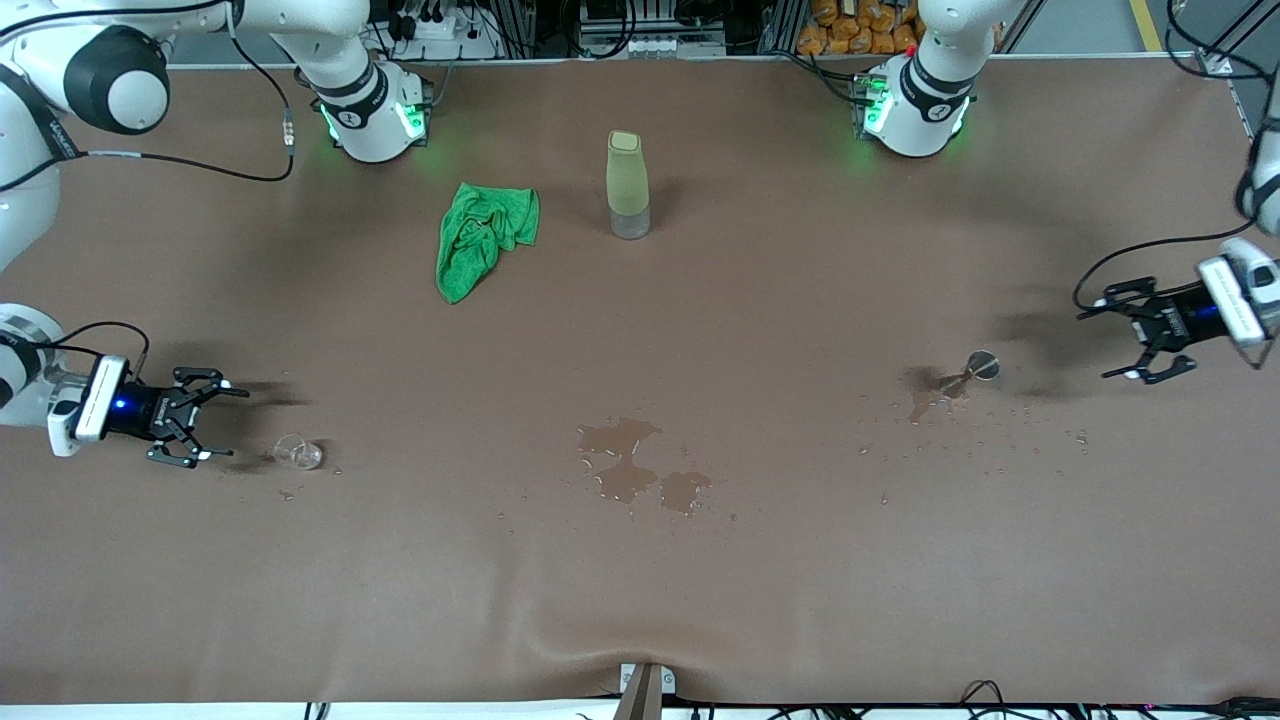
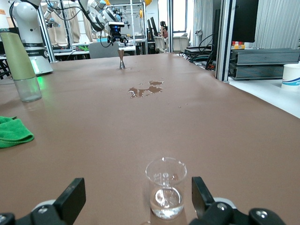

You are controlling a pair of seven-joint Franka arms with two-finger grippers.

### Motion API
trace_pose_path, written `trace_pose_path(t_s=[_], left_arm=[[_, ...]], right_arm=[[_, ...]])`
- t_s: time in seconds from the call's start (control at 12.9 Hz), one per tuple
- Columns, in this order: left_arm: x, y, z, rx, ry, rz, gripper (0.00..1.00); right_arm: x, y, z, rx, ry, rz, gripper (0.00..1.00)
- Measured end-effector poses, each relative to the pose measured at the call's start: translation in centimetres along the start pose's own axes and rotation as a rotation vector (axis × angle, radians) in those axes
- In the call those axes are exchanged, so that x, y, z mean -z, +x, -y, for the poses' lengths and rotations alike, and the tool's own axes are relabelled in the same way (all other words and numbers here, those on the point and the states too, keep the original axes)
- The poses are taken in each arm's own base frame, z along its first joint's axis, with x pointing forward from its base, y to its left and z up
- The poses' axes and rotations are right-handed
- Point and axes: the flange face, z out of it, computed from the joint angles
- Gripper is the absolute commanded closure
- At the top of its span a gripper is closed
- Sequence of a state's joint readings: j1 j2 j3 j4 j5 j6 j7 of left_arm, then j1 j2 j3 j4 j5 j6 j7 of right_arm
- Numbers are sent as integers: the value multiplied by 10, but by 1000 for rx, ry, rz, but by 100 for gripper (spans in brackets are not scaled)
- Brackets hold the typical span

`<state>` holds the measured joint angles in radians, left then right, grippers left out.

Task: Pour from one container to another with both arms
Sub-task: 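Close the right gripper on the beaker while the left gripper grips the jigger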

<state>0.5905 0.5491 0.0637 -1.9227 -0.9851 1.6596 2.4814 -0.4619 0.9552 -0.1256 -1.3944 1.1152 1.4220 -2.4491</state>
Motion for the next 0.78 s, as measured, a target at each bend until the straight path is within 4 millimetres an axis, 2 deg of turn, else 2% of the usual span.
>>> trace_pose_path(t_s=[0.23, 0.39, 0.54, 0.78], left_arm=[[-32, -48, -8, -39, 12, -72, 0], [-45, -65, -13, -44, 16, -98, 0], [-56, -71, -15, -45, 32, -130, 0], [-80, -68, -22, -25, 37, -190, 0]], right_arm=[[0, -5, -4, 40, 4, -1, 0], [-2, -10, -4, 46, 6, -2, 0], [-5, -17, -2, 52, 9, -6, 0], [-7, -26, -1, 51, -2, -18, 0]])
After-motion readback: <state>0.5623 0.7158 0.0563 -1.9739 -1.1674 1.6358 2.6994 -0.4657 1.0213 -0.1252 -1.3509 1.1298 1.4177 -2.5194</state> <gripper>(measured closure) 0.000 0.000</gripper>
